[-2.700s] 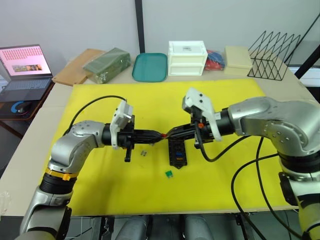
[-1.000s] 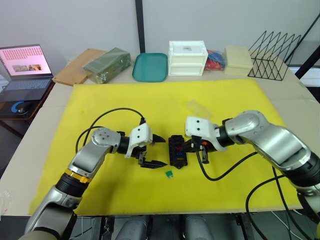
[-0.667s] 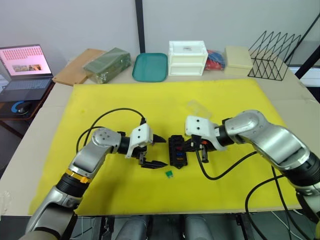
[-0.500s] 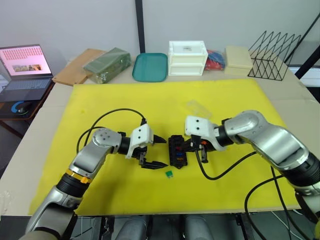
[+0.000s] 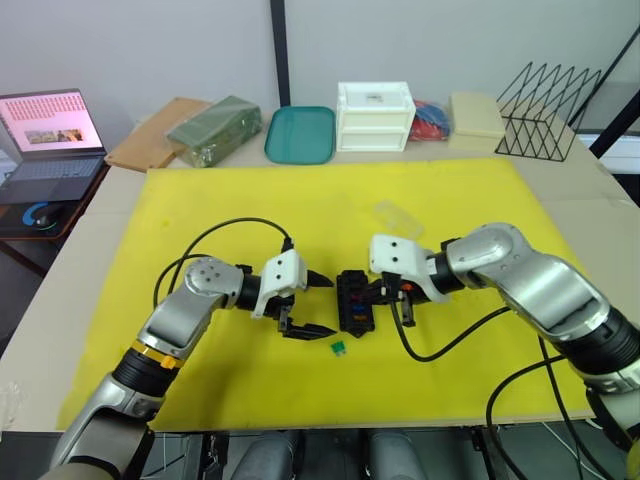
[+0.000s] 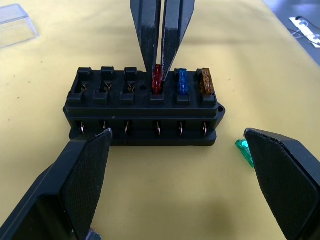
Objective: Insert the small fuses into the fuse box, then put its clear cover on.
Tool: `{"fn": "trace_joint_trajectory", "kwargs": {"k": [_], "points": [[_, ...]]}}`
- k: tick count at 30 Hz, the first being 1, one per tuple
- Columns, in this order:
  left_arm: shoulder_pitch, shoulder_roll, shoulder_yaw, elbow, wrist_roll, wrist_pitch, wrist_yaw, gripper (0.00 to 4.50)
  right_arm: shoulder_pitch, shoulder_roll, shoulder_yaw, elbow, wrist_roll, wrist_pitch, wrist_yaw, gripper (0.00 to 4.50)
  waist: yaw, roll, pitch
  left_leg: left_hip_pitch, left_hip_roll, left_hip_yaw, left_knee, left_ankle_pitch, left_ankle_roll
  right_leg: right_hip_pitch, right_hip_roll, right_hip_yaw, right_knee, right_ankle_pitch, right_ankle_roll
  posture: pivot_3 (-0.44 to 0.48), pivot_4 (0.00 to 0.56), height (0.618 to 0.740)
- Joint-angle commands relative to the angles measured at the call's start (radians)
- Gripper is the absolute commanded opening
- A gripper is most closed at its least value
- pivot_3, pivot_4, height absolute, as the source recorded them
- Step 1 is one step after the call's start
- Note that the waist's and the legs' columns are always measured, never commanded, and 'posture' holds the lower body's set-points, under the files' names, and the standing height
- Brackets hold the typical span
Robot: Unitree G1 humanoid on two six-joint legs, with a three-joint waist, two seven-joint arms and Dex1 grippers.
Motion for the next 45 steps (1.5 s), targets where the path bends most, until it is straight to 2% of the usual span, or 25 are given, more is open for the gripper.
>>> {"fn": "trace_joint_trajectory", "kwargs": {"k": [1,17,20,23,37,38,39,42,45], "points": [[-0.002,-0.002,-0.001,-0.033,0.0,-0.008,0.006,4.45,0.025,0.007,0.019,0.027,-0.017,0.01,0.01,0.0,0.0,0.0,0.0,0.0,0.0,0.0,0.0,0.0,0.0,0.0,0.0,0.0,0.0,0.0,0.0,0.0,0.15,0.74],[-0.01,0.0,-0.002,-0.025,0.005,-0.014,0.001,4.45,0.042,0.027,0.005,0.04,-0.032,-0.02,0.026,0.0,0.0,0.0,-0.001,0.001,0.0,0.0,0.0,0.0,0.0,0.001,0.0,0.0,0.0,0.0,0.0,0.0,0.15,0.74],[-0.014,-0.001,0.0,-0.019,0.007,-0.02,-0.001,4.5,0.035,0.04,-0.014,0.037,-0.014,0.002,0.022,0.73,-0.001,0.0,-0.001,0.001,0.0,0.0,0.0,0.0,0.0,0.001,0.0,0.0,0.0,0.0,0.0,0.0,0.15,0.74],[-0.014,-0.005,-0.002,-0.014,0.01,-0.024,0.0,4.5,0.03,0.05,-0.024,0.035,-0.011,0.012,0.019,1.68,0.0,0.0,-0.001,0.001,0.0,0.0,0.0,0.0,0.0,0.001,0.0,0.0,0.0,0.0,0.0,0.0,0.15,0.74],[-0.016,-0.011,0.005,-0.002,0.018,-0.031,0.001,4.5,-0.039,0.067,-0.115,-0.011,0.064,0.07,0.027,1.68,0.0,0.0,-0.001,0.001,0.0,0.0,0.0,0.0,0.0,0.001,0.0,0.0,0.0,0.0,0.0,0.0,0.15,0.74],[-0.017,-0.011,0.005,0.002,0.018,-0.033,0.0,4.5,-0.041,0.067,-0.12,-0.014,0.073,0.075,0.028,1.3,0.0,0.0,-0.001,0.001,0.0,0.0,0.0,0.0,0.0,0.001,0.0,0.0,0.0,0.0,0.0,0.0,0.15,0.74],[-0.017,-0.011,0.006,0.005,0.019,-0.035,0.0,4.5,-0.042,0.069,-0.126,-0.017,0.083,0.079,0.029,1.15,0.0,0.0,-0.001,0.001,0.0,0.0,0.0,0.0,0.0,0.001,0.0,0.0,0.0,0.0,0.0,0.0,0.15,0.74],[-0.02,-0.012,0.006,0.011,0.02,-0.038,0.001,4.5,-0.04,0.07,-0.13,-0.018,0.097,0.084,0.025,0.07,0.0,0.0,-0.001,0.001,0.0,0.0,0.0,0.0,0.0,0.001,0.0,0.0,0.0,0.0,0.0,0.0,0.15,0.74],[-0.022,-0.015,0.005,0.012,0.021,-0.039,0.004,4.5,-0.028,0.07,-0.124,-0.017,0.094,0.074,0.019,0.01,0.0,0.0,-0.001,0.001,0.0,0.0,0.0,0.0,0.0,0.001,0.0,0.0,0.0,0.0,0.0,0.0,0.15,0.74]]}}
